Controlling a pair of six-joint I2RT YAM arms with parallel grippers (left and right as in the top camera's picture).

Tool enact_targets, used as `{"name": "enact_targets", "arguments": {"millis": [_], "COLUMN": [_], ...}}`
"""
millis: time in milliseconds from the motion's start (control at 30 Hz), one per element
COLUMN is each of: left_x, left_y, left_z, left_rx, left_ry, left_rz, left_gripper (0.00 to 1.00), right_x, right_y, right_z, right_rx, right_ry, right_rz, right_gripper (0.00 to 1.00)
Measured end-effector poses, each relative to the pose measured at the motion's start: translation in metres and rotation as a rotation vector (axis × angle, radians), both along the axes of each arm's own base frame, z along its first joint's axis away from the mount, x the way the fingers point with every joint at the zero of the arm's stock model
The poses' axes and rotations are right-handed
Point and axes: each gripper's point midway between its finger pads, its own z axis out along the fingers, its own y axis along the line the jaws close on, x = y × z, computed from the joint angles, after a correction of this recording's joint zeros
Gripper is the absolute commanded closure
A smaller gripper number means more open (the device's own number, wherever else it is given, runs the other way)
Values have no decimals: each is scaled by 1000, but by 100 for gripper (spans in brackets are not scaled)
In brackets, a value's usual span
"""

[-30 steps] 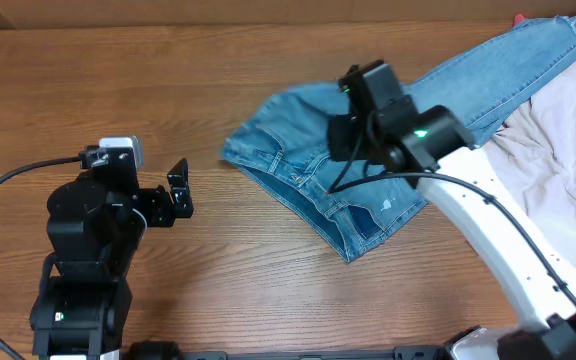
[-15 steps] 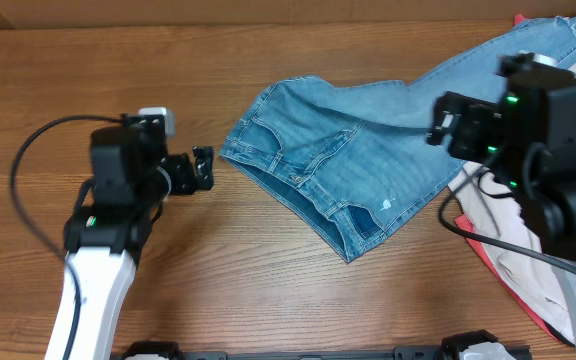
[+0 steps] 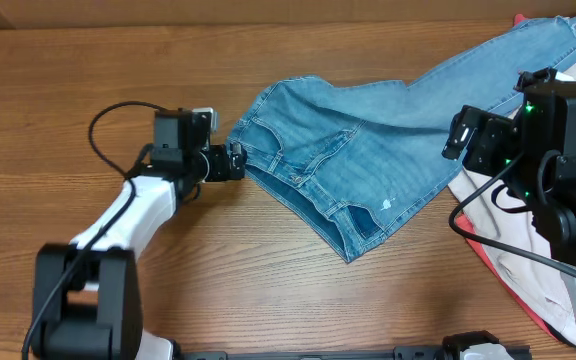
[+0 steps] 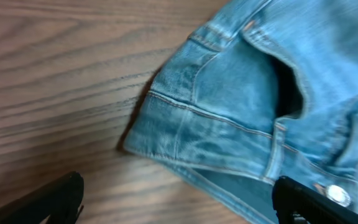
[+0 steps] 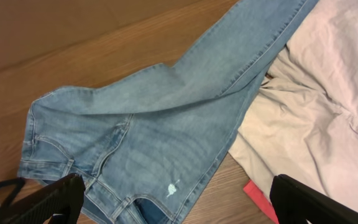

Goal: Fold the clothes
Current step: 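Pull the jeans left onto the open table with the right gripper, then grasp the jeans waistband with the left gripper and drag it leftward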

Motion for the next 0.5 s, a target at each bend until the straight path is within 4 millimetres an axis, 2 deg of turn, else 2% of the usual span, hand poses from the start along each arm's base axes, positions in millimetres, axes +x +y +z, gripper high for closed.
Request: {"name": "enact_targets", "arguments": {"millis": [167,333,400,500], "left_x": [10,15,19,21], "left_y": [-3,-8,-10,-12], "left_z": [-21,-34,-35,-36], "left_rx": [-8,-29,-36,-49], "left_ry": [1,2,-6,-10], "left_rz": [-3,-19,-23,-25], "left_gripper": [1,7,17,51], "right_x": [-4,-6,-6,-6], "right_y": [-1,-1,-1,-1], "right_z": [-4,-5,-6,-6], "right_rx": [-4,-5,-5,-6], "right_ry": [22,33,34,35], "right_rz": [0,0,0,0], "right_gripper": [0,0,0,0]}}
